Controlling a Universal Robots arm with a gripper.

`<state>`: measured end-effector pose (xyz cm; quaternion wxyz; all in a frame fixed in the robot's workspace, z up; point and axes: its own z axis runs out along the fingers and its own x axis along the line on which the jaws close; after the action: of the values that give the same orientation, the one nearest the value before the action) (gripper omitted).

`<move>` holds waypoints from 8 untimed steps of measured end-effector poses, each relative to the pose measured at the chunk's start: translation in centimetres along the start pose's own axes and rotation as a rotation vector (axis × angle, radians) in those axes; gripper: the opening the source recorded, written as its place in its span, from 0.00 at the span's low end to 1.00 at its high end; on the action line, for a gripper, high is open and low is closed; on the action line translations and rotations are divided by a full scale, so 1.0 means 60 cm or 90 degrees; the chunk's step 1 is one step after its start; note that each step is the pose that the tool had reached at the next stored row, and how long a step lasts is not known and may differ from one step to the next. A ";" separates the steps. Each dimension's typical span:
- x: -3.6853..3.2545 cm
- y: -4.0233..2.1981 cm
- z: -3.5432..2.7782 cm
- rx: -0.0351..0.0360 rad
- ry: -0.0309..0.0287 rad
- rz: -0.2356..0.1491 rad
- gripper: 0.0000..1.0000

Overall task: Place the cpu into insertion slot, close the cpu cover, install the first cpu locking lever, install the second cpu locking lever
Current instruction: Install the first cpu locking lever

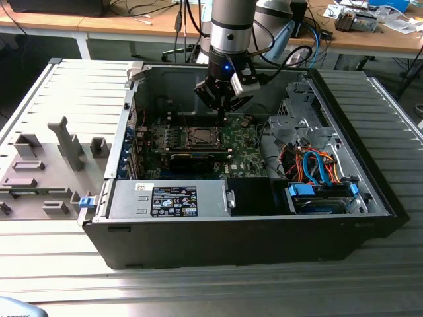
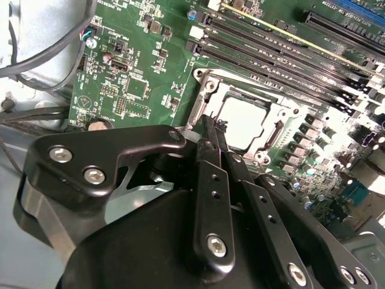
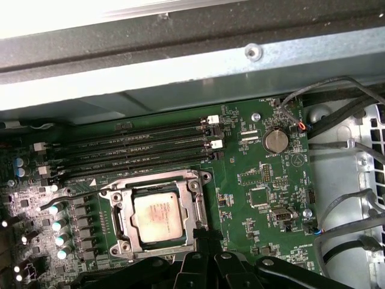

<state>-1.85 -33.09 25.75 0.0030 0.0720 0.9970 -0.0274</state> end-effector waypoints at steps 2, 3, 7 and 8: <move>0.000 0.000 0.000 0.0000 -0.0001 -0.001 0.11; 0.000 0.000 0.000 0.0000 -0.0001 -0.002 0.11; 0.000 0.000 0.000 -0.0001 -0.0002 -0.004 0.11; 0.000 0.000 0.000 0.0000 -0.0003 -0.005 0.11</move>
<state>-1.85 -33.09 25.75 0.0031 0.0684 0.9973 -0.0273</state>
